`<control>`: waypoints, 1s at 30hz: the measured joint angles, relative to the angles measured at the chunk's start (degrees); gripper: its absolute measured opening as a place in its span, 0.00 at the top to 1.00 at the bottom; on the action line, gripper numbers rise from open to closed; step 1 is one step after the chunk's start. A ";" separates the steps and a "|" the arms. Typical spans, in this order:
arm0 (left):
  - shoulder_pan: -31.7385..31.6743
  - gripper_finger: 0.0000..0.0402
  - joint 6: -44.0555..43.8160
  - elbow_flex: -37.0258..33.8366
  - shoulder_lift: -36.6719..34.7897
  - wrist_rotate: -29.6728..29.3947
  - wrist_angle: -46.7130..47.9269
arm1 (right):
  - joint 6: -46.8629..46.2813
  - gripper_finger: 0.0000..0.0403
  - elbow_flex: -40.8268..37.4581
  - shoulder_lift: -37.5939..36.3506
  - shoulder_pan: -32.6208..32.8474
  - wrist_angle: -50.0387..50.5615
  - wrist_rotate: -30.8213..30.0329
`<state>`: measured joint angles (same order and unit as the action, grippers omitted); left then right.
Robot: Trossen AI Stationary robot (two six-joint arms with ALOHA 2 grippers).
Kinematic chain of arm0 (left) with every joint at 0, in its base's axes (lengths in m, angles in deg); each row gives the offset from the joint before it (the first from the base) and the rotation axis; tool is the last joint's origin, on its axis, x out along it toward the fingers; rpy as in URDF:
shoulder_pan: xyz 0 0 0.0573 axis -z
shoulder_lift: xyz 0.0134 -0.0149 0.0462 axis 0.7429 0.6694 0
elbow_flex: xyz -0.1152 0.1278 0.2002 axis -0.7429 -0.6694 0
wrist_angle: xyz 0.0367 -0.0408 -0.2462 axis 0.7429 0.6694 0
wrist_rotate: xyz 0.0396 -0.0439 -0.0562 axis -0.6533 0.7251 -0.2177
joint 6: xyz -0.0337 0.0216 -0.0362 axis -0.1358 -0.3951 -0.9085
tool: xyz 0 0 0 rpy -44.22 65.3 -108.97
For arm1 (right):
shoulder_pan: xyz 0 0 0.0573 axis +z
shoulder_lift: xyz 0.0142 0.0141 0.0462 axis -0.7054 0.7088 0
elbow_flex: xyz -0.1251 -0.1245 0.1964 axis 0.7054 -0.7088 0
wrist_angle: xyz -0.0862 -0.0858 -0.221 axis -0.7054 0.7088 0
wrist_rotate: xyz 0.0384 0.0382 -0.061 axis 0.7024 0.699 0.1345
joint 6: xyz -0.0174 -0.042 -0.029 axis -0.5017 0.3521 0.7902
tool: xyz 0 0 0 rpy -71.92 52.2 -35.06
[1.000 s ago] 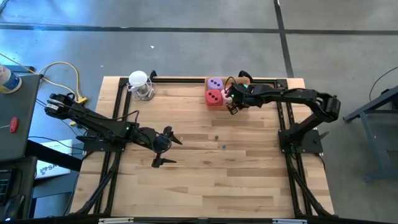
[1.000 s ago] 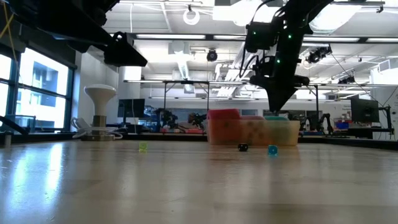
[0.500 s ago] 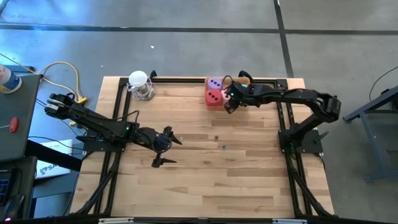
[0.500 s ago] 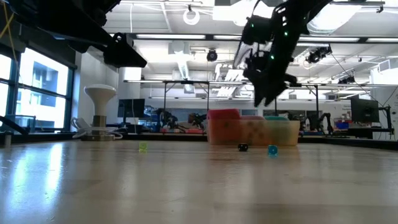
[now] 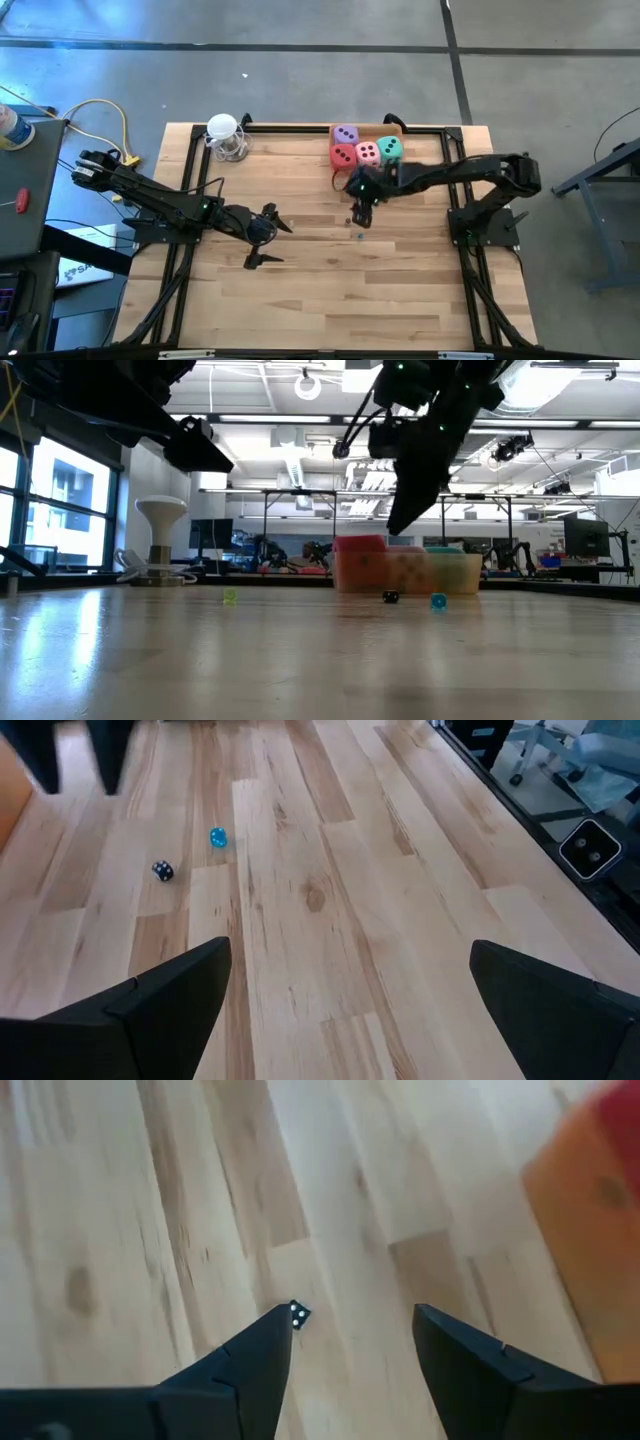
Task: Pick & Place Dice
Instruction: Put the small black die into the orange bin
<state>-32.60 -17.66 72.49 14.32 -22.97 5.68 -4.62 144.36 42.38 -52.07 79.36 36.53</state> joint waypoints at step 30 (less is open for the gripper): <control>-0.31 0.00 0.66 0.00 0.00 -0.22 0.78 | 3.63 0.63 0.00 12.10 6.08 -4.51 -6.62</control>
<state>-32.91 -16.99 72.49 14.32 -23.19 6.46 -0.99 144.36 54.48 -45.99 74.85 29.91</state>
